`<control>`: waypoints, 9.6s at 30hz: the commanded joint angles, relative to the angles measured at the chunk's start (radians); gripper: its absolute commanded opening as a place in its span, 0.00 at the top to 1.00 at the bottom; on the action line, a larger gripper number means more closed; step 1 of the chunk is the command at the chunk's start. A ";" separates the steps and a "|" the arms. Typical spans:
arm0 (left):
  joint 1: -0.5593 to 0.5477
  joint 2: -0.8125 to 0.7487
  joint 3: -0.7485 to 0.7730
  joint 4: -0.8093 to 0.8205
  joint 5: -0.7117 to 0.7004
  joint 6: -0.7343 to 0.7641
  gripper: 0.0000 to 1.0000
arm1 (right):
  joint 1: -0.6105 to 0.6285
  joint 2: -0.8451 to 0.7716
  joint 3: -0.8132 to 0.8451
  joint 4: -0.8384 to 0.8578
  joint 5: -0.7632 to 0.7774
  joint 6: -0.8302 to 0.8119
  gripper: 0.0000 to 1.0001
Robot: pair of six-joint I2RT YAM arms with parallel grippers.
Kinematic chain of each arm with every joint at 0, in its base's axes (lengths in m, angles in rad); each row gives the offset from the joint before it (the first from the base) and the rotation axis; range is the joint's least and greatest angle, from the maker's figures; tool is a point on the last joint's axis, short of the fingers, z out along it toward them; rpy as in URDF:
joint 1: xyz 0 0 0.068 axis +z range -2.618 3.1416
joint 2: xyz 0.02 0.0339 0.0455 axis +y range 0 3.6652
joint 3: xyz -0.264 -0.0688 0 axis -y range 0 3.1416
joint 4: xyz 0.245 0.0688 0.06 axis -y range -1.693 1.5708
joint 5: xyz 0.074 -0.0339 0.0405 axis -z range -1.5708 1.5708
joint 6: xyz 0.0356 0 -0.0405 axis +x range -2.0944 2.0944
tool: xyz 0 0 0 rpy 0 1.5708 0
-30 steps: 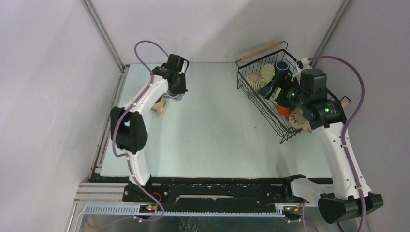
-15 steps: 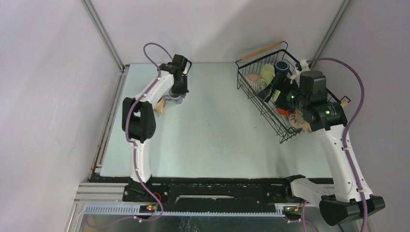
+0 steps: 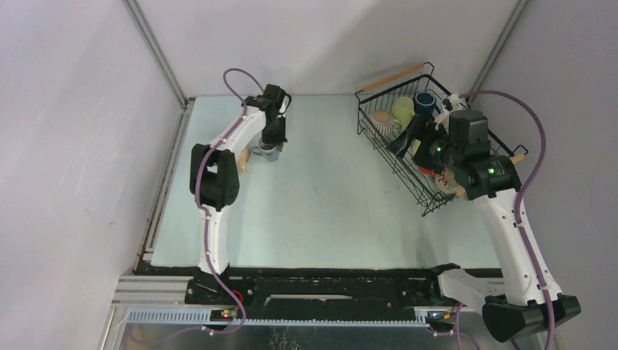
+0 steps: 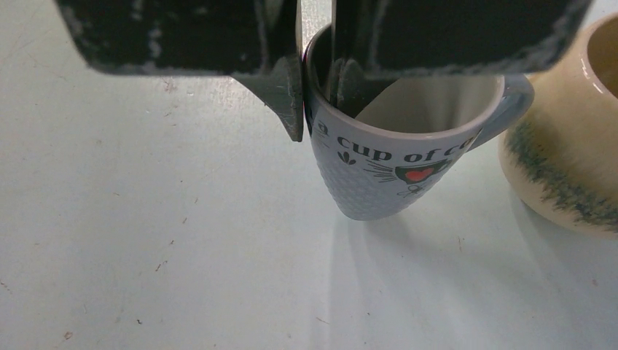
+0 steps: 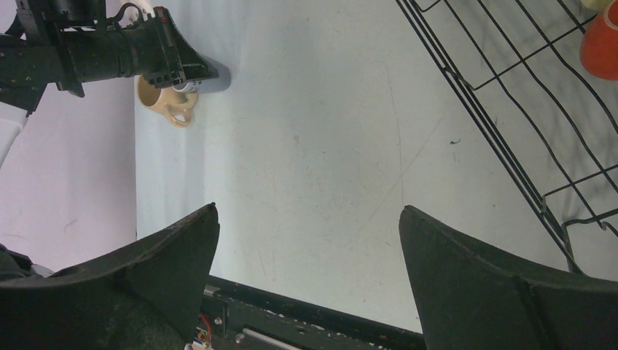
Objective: Unload the cups from the dish rack
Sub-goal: Place the cup at the center of the board, then unload the cup from the dish rack.
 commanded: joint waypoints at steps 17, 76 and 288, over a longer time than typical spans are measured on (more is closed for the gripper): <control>0.004 0.030 0.076 -0.001 0.022 0.030 0.76 | 0.021 0.000 0.000 0.001 0.028 -0.005 0.00; -0.327 -0.889 -0.662 0.386 0.132 0.002 0.00 | -0.207 0.248 0.116 -0.031 0.316 -0.092 0.00; -0.396 -0.849 -0.736 0.442 0.368 -0.026 0.00 | -0.222 0.575 0.095 0.076 0.447 -0.277 0.04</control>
